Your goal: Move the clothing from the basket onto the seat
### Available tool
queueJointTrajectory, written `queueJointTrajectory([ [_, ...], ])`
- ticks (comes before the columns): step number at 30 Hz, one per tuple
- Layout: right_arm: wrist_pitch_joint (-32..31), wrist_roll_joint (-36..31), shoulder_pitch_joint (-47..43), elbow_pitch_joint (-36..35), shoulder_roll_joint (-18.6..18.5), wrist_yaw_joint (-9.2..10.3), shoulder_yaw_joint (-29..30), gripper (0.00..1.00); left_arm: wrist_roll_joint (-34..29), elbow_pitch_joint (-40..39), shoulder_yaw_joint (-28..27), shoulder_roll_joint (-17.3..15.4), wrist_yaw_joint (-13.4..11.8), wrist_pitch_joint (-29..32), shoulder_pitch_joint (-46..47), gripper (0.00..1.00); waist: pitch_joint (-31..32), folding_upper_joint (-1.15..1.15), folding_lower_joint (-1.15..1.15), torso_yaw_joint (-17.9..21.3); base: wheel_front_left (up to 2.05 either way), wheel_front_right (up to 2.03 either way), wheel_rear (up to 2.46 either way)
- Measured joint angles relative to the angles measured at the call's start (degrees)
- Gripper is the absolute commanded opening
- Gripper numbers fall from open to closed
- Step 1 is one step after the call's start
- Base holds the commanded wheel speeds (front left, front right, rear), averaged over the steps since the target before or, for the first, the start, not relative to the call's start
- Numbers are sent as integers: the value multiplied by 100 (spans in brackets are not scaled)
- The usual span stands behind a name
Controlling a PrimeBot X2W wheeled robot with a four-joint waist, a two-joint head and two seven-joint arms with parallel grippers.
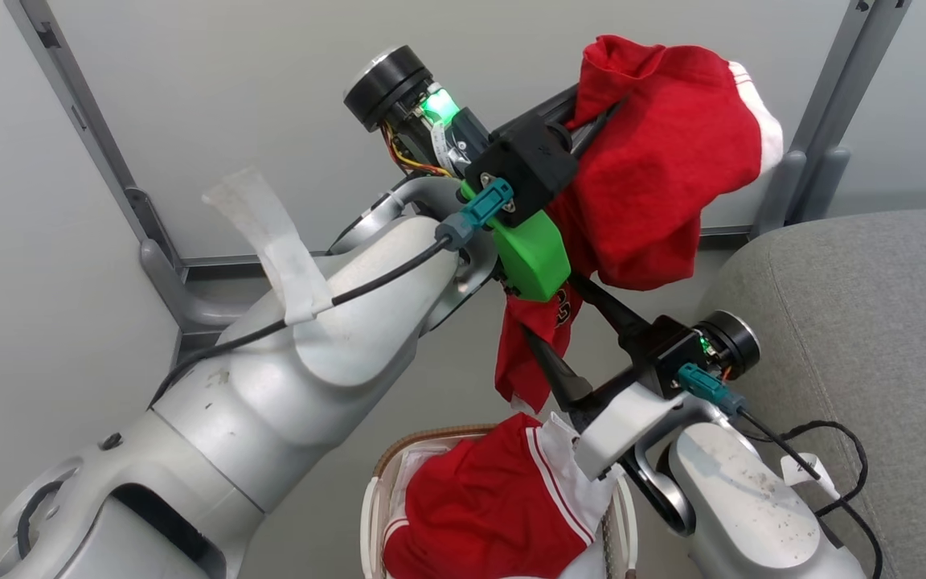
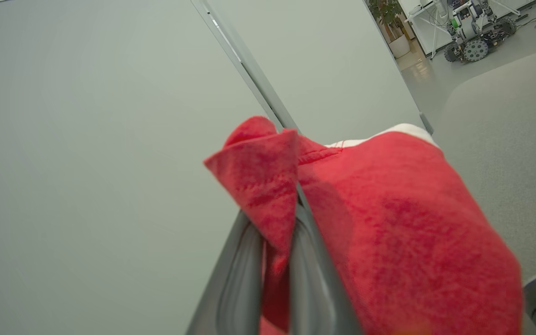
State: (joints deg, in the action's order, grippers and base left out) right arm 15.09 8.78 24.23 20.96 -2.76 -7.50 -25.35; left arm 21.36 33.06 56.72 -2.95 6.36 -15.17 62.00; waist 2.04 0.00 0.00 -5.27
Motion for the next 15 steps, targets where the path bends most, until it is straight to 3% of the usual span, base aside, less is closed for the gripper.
queueJointTrajectory([
  [1, 0, 46, 31, 70, -2, 0, -2, 100, 49, -37, 51, 0, -33, 0, 0, 0, 4, 0, 0, -8, 0, 0, 0],
  [2, 0, 90, 53, 142, -2, 0, -15, 43, 92, -62, 85, 1, -37, 0, 0, 0, 9, 0, 0, -13, 0, 0, 0],
  [3, 0, 141, 77, 214, -2, 0, -38, 25, 156, -80, 121, 3, -60, 0, -1, 0, 15, 0, 0, -17, 0, 0, 0],
  [4, 0, 166, 105, 248, -1, 0, -46, 0, 211, -85, 148, 3, -89, 0, -1, 0, 19, 0, 0, -18, 0, 0, 0],
  [15, 0, 183, 104, 159, -1, 0, 90, 0, 417, 299, 190, 5, -176, 0, -99, 0, 24, 0, 0, 61, 0, 0, 0],
])
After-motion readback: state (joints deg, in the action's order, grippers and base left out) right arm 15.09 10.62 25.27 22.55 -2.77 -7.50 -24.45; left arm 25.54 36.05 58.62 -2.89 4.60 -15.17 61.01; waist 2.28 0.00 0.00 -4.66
